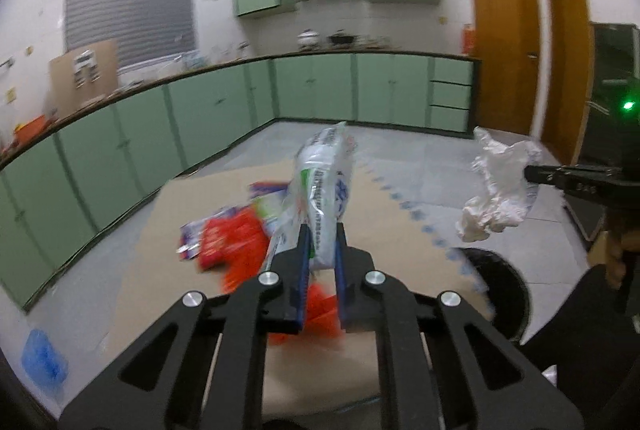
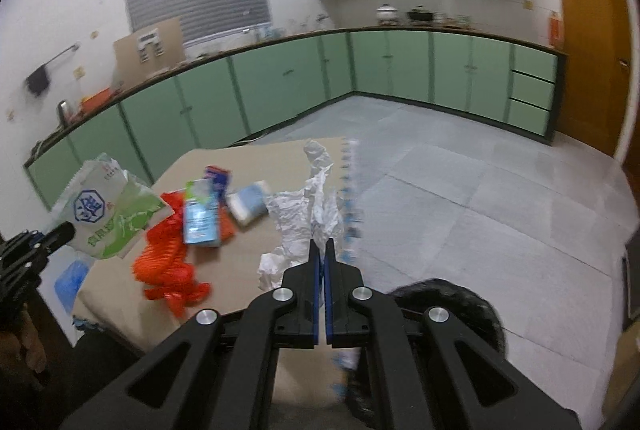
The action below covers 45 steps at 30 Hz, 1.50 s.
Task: Collect trash
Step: 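Carry both items to the black bin and open both tools to drop them, then grasp the orange foam net with the left tool while the right tool grasps a red plastic bag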
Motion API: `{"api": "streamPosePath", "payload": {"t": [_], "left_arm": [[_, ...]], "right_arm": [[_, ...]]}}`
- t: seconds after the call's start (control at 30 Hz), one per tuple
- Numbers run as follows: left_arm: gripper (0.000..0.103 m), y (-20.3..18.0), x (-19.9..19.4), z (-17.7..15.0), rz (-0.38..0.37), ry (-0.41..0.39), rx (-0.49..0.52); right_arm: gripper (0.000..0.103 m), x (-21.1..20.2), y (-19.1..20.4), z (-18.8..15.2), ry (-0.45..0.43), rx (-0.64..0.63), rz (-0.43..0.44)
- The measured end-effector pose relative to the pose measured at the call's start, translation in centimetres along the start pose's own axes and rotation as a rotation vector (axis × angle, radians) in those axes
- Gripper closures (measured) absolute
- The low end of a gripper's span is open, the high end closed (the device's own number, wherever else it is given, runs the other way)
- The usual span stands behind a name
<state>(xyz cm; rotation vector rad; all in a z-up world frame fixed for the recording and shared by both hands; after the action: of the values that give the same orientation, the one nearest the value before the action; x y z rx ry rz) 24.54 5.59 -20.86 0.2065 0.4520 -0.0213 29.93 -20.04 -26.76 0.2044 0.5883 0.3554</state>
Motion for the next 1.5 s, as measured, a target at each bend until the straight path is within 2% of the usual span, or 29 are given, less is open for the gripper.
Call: {"api": "streamPosePath", "payload": {"t": [0.2,0.37,0.5,0.67,0.7,0.77,0.8,0.83,0.9,1.0,1.07,1.1,1.23,1.4,1.5], "left_arm": [[0.094,-9.3,-0.9,3.3,-0.184,-0.054,0.033],[0.094,-18.0,1.2,4.2,-0.337,-0.052,0.067],[0.094,-23.5,4.4,4.0,-0.424,-0.023,0.083],[0.094,-28.8,9.2,0.8,-0.474,0.067,0.103],[0.092,-29.4,10.1,-0.1,-0.482,0.087,0.105],[0.088,-30.8,11.4,-2.0,-0.474,0.117,0.130],[0.084,-31.0,11.9,-2.7,-0.476,0.125,0.137],[0.075,-31.4,12.4,-3.5,-0.477,0.138,0.146],[0.063,-31.2,12.9,-4.3,-0.467,0.151,0.147],[0.063,-29.8,13.6,-4.9,-0.462,0.184,0.134],[0.062,-27.8,13.1,-4.1,-0.439,0.167,0.120],[0.058,-26.7,12.5,-3.8,-0.424,0.158,0.112],[0.035,-19.6,9.7,-2.0,-0.275,0.072,0.053],[0.026,-9.3,6.1,-1.8,-0.052,0.016,-0.006],[0.022,-3.9,3.5,-2.5,0.075,-0.002,-0.039]], "right_arm": [[0.101,-3.1,-7.2,-1.5,-0.017,0.107,-0.096],[0.101,-3.2,-12.2,-3.8,0.007,0.162,-0.157],[0.101,-1.0,-15.7,-5.9,0.059,0.188,-0.195],[0.100,2.3,-19.4,-8.9,0.147,0.247,-0.203],[0.097,2.9,-19.7,-9.4,0.176,0.249,-0.209],[0.078,3.2,-19.8,-10.2,0.187,0.241,-0.232],[0.060,3.0,-19.9,-10.2,0.181,0.235,-0.246],[0.054,2.9,-19.8,-10.2,0.175,0.222,-0.264],[0.054,2.7,-19.5,-10.4,0.182,0.214,-0.268],[0.054,1.7,-18.8,-9.9,0.161,0.212,-0.271],[0.054,1.2,-18.8,-8.9,0.145,0.203,-0.261],[0.054,0.7,-18.0,-8.4,0.131,0.191,-0.247],[0.054,0.0,-14.3,-6.1,0.091,0.126,-0.191],[0.054,0.4,-7.3,-4.3,0.053,0.037,-0.056],[0.054,1.8,-1.5,-3.8,0.044,-0.037,0.055]]}}
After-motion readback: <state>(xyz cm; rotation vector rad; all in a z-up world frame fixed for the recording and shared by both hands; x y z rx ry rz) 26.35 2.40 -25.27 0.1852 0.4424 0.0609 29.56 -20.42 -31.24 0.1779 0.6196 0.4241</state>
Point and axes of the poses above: each gripper's, at about its wrist camera, not at the fingertips, and x roughly the way its jaws point, y to its left, z to its top, the point moved 7 cm from there along x, roughly the way its jaws point, and after that the axes turned 15 degrees about z, right-handed, at the moved point
